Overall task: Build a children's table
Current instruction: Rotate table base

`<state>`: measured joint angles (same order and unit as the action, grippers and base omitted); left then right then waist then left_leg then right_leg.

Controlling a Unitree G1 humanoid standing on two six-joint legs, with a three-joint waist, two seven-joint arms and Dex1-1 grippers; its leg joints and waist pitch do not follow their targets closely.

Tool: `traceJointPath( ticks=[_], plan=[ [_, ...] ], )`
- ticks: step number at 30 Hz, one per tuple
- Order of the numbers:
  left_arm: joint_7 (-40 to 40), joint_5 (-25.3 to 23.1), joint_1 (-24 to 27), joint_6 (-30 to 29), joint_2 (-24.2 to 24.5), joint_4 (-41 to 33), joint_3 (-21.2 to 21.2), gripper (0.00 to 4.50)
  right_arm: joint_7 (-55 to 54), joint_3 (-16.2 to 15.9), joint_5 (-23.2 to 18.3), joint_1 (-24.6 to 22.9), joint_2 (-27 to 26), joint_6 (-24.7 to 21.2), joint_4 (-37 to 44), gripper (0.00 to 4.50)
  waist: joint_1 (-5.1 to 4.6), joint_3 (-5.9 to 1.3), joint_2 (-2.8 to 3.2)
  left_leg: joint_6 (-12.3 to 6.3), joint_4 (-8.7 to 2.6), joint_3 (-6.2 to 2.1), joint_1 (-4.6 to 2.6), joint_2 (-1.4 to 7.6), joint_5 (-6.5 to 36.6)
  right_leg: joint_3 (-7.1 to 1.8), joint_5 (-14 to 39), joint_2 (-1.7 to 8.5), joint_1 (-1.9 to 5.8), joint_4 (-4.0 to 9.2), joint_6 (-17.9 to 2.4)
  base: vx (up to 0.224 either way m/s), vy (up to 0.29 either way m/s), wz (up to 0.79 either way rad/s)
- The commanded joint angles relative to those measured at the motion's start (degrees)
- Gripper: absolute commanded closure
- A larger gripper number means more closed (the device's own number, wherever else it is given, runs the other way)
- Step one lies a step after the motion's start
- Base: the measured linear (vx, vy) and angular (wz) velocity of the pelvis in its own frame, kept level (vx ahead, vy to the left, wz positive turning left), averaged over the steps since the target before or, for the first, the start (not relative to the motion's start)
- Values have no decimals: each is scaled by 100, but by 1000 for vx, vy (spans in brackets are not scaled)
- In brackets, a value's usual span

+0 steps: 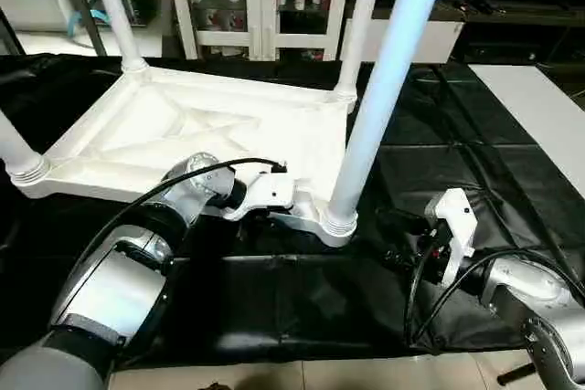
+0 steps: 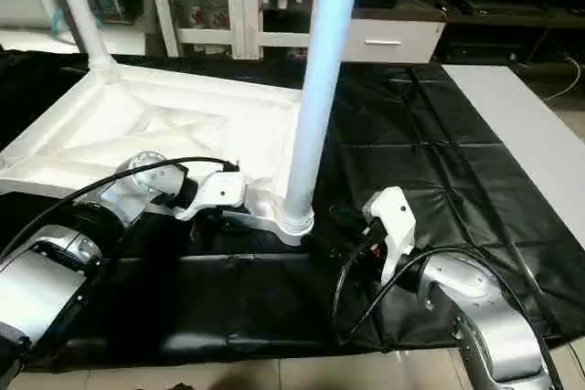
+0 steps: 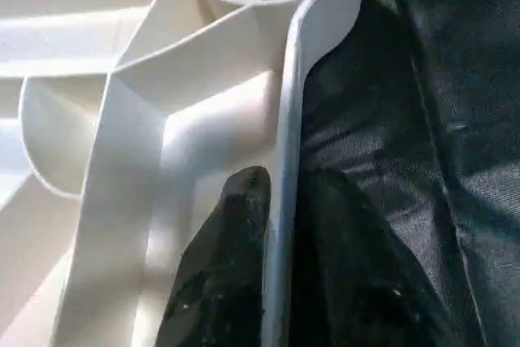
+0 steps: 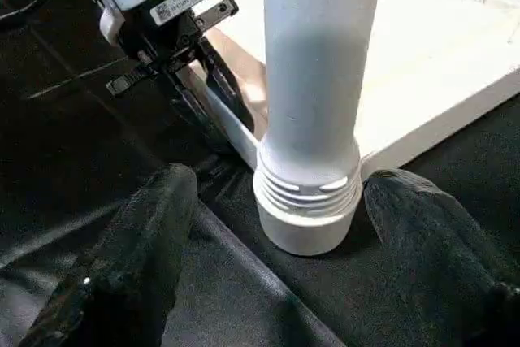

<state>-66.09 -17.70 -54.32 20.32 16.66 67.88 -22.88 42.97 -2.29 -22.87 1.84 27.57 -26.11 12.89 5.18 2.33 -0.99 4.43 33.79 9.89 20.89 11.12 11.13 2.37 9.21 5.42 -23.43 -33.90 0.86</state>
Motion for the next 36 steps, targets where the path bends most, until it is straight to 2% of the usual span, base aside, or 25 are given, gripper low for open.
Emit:
traceJointPath(
  ticks=[1, 8, 9, 13, 14, 15, 16, 18, 20, 21, 22, 23, 24, 25, 26, 27, 28, 29, 30, 31, 32, 33, 34, 36],
  plan=[
    [19, -50, -6, -20, 9, 43, -17, 344, 2, 57, -68, 63, 19, -37, 105, 93, 19, -324, -36, -188, -436, -19, -49, 167, 1268, -165, 1006, 268, 307, 342, -1299, 0, 0, 0],
    [165, 120, 6, -70, -139, 79, 180, 411, -15, 52, -71, 46, 5, -44, 129, 93, 17, -325, -23, -173, -440, -22, -48, 168, 1288, -166, 1048, 269, 304, 352, -1283, 0, 0, 0],
    [104, 218, 45, -162, -210, 80, 248, 416, -20, 51, -74, 33, 2, -50, 143, 93, 16, -326, -10, -172, -438, -22, -51, 168, 1278, -167, 998, 266, 301, 348, -1301, 0, 0, 0],
    [60, 312, 103, -273, -283, 76, 312, 432, -30, 52, -75, 26, -3, -54, 153, 93, 16, -336, -20, -201, -426, -17, -46, 165, 1181, -166, 762, 267, 315, 322, -1392, 0, 0, 0],
    [67, 358, 191, -342, -332, 47, 349, 434, -44, 43, -66, 22, -14, -49, 159, 93, 11, -333, 13, -210, -429, -21, -35, 161, 1178, -166, 713, 265, 323, 323, -1412, 0, 0, 0],
    [62, 379, 242, -397, -357, 29, 368, 438, -52, 37, -62, 21, -21, -47, 162, 93, 0, -331, -7, -212, -432, -22, -34, 161, 1193, -161, 732, 265, 332, 325, -1415, 0, 0, 0],
    [132, 407, 339, -655, -385, -22, 405, 444, -123, 24, -5, 41, -53, -25, 137, 93, -5, -326, 22, -208, -433, -20, -31, 158, 1216, -164, 770, 268, 329, 332, -1416, 0, 0, 0],
    [255, 442, 465, -1029, -417, -111, 473, 444, -256, 17, 102, 82, -100, 8, 73, 93, -13, -299, 1, -183, -452, -12, -41, 151, 1446, -162, 1358, 269, 310, 395, -1287, 0, 0, 0],
    [295, 569, 675, -1467, -433, -356, 604, 444, -523, 47, 292, 178, -158, 13, -124, 93, -21, -283, 0, -114, -473, -26, -40, 154, 1544, -167, 1837, 276, 292, 435, -1145, 0, 0, 0],
    [310, 590, 799, -1632, -417, -543, 626, 444, -590, 68, 342, 214, -168, 26, -216, 93, -38, -277, -39, -104, -482, -27, -31, 155, 1573, -164, 1976, 278, 294, 443, -1105, 0, 0, 0],
    [375, 594, 908, -1809, -394, -725, 643, 444, -603, 86, 345, 233, -172, 25, -271, 93, -47, -258, -21, -92, -493, -34, -41, 140, 1705, -157, 2389, 276, 269, 489, -982, 0, 0, 0],
    [458, 555, 1051, -2043, -334, -985, 623, 444, -601, 97, 343, 245, -164, 17, -307, 93, -58, -264, -12, -72, -490, -41, -68, 156, 1780, -164, 2473, 286, 258, 485, -973, 0, 0, 0],
    [499, 507, 1196, -2168, -265, -1249, 591, 444, -605, 102, 352, 259, -155, 12, -339, 93, -94, -254, -25, -109, -508, -51, -38, 158, 1816, -171, 2570, 275, 265, 499, -908, 0, 0, 0],
    [522, 486, 1296, -2246, -223, -1438, 581, 444, -599, 103, 355, 267, -148, 14, -354, 93, -96, -262, -32, -117, -506, -50, -53, 163, 1827, -170, 2603, 280, 255, 502, -888, 0, 0, 0],
    [528, 420, 1525, -2510, -142, -1889, 566, 444, -583, 95, 363, 298, -134, 27, -397, 93, -130, -265, -62, -137, -509, -52, -34, 158, 1830, -170, 2675, 277, 262, 510, -840, 0, 0, 0],
    [529, 387, 1626, -2697, -113, -2108, 560, 444, -575, 92, 365, 315, -129, 32, -417, 93, -137, -270, -33, -138, -518, -67, -21, 163, 1796, -169, 2657, 284, 271, 493, -833, 0, 0, 0],
    [580, 291, 1790, -2934, -58, -2437, 542, 444, -582, 76, 392, 367, -129, 38, -480, 93, -176, -257, -97, -172, -516, -55, -8, 151, 1797, -158, 2763, 266, 254, 516, -774, 0, 0, 0],
    [580, 291, 1790, -2934, -58, -2437, 542, 444, -582, 76, 392, 367, -129, 38, -480, 93, -172, -280, -43, -148, -515, -69, -27, 165, 1785, -161, 2743, 284, 255, 491, -789, 0, 0, 0],
    [580, 291, 1790, -2934, -58, -2437, 542, 444, -582, 76, 392, 367, -129, 38, -480, 93, -203, -256, -50, -170, -506, -52, -33, 133, 1870, -157, 3020, 259, 214, 559, -668, 0, 0, 0],
    [613, 211, 1933, -3170, -18, -2758, 533, 444, -595, 64, 418, 409, -131, 42, -529, 93, -215, -259, -77, -163, -509, -54, -33, 140, 1877, -158, 3051, 258, 212, 553, -645, 0, 0, 0],
    [735, 183, 2044, -3369, -38, -2999, 584, 444, -566, 17, 443, 490, -138, 55, -604, 93, -245, -261, -161, -174, -520, -65, 2, 154, 1821, -150, 3039, 264, 231, 541, -628, 0, 0, 0],
    [825, 160, 2130, -3479, -42, -3209, 597, 444, -552, -27, 476, 564, -149, 75, -679, 93, -224, -282, -82, -169, -523, -83, -4, 159, 1743, -151, 2932, 276, 233, 512, -658, 0, 0, 0],
    [849, 163, 2165, -3476, -40, -3300, 593, 444, -540, -45, 489, 594, -154, 86, -711, 93, -264, -249, -109, -166, -525, -69, -6, 154, 1844, -148, 2995, 255, 195, 541, -647, 0, 0, 0],
    [863, 241, 2323, -3604, -53, -3721, 593, 444, -423, -144, 547, 748, -162, 170, -886, 93, -293, -255, -98, -152, -524, -77, -15, 158, 1944, -146, 3121, 270, 194, 557, -619, 0, 0, 0]
  ],
)
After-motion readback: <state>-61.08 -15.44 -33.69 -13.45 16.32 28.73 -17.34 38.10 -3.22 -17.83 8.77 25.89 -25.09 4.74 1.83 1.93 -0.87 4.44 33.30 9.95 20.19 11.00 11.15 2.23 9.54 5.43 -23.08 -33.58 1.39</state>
